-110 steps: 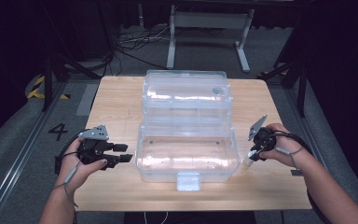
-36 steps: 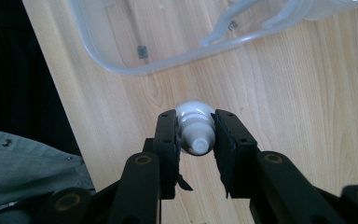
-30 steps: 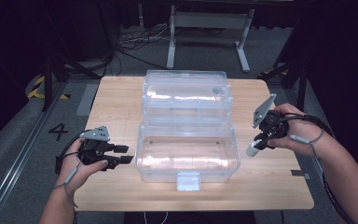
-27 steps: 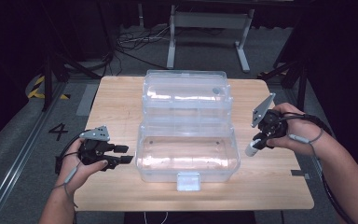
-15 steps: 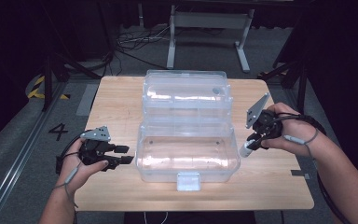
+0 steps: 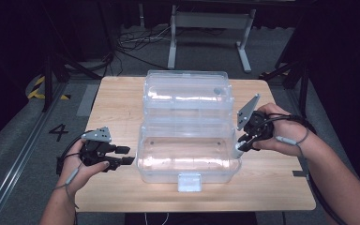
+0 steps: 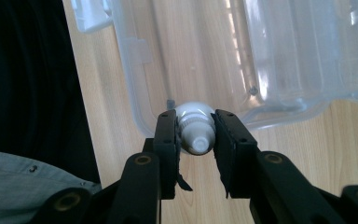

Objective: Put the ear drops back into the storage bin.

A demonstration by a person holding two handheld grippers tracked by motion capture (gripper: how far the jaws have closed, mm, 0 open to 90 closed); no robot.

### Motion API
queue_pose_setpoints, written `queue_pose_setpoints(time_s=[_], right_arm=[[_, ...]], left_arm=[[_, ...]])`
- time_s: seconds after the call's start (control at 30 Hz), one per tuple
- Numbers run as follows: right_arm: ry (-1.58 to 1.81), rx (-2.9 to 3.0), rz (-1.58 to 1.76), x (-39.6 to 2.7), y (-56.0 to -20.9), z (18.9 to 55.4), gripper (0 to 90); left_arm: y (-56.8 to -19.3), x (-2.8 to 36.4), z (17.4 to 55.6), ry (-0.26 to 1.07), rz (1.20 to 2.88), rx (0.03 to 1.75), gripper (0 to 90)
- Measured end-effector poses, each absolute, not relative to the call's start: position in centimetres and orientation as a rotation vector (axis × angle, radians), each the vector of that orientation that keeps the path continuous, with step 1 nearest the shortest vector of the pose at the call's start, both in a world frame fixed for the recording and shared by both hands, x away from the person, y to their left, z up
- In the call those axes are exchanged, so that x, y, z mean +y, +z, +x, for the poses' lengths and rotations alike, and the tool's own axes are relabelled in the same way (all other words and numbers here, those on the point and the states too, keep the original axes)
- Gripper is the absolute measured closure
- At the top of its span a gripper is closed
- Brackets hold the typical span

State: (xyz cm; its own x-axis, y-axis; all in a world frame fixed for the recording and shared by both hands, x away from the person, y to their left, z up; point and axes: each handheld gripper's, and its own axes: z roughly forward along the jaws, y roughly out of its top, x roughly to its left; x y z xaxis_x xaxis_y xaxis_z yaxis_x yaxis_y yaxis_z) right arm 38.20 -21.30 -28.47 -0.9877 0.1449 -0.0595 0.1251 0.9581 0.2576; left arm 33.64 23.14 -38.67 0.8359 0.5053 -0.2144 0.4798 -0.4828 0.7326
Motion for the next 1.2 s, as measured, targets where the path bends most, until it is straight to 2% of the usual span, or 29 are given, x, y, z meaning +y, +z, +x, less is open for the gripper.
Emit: queue_pose_setpoints(time_s=[0.5, 1.2], right_arm=[[0.354, 3.071, 0.142, -18.9, -30.0, 38.5, 71.5], [0.216, 3.116, 0.119, -18.5, -33.2, 38.9, 71.5]], left_arm=[[-38.7, 23.1, 33.6, 0.036, 2.160, 0.712, 53.3], [-38.8, 23.0, 33.7, 0.030, 2.165, 0.714, 53.3]])
